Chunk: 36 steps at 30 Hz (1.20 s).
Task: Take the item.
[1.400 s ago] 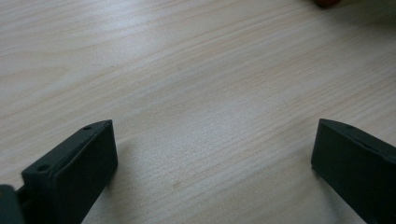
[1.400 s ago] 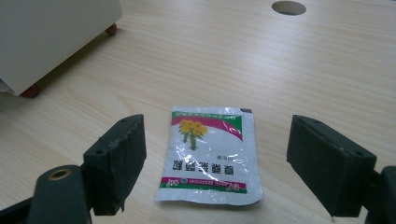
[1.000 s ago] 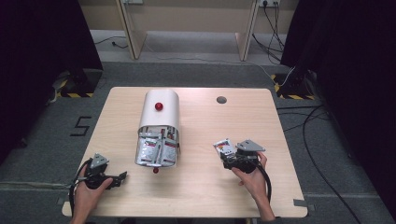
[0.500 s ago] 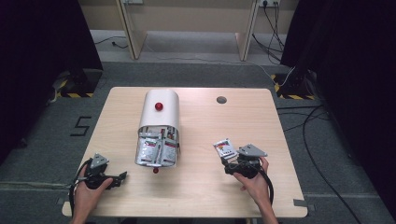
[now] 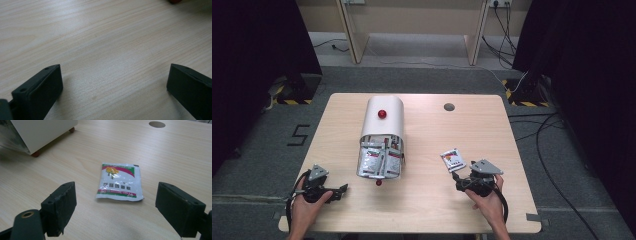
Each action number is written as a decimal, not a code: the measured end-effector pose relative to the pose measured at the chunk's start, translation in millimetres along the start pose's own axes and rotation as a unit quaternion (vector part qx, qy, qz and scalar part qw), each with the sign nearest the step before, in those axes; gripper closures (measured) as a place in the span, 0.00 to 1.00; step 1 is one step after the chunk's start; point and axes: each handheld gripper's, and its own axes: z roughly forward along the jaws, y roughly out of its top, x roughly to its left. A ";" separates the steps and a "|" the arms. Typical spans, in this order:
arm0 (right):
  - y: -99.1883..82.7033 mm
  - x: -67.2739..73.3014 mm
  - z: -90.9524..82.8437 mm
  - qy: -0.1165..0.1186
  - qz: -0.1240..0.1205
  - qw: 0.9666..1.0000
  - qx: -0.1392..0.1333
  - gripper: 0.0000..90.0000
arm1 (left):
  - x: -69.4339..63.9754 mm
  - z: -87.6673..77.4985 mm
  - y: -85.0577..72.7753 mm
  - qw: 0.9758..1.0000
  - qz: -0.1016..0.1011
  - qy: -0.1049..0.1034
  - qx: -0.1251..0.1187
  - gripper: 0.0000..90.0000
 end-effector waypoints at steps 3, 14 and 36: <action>-3.7 -1.3 -1.9 -0.001 0.001 1.000 0.001 0.20 | 0.0 0.0 0.0 1.000 0.000 0.000 0.000 0.00; -14.7 -2.7 -10.9 -0.002 0.001 1.000 0.004 0.20 | 0.0 0.0 0.0 1.000 0.000 0.000 0.000 0.00; -43.6 -5.3 -28.4 -0.003 0.012 1.000 0.021 0.20 | -0.1 -0.2 -0.2 1.000 0.000 0.000 0.000 0.00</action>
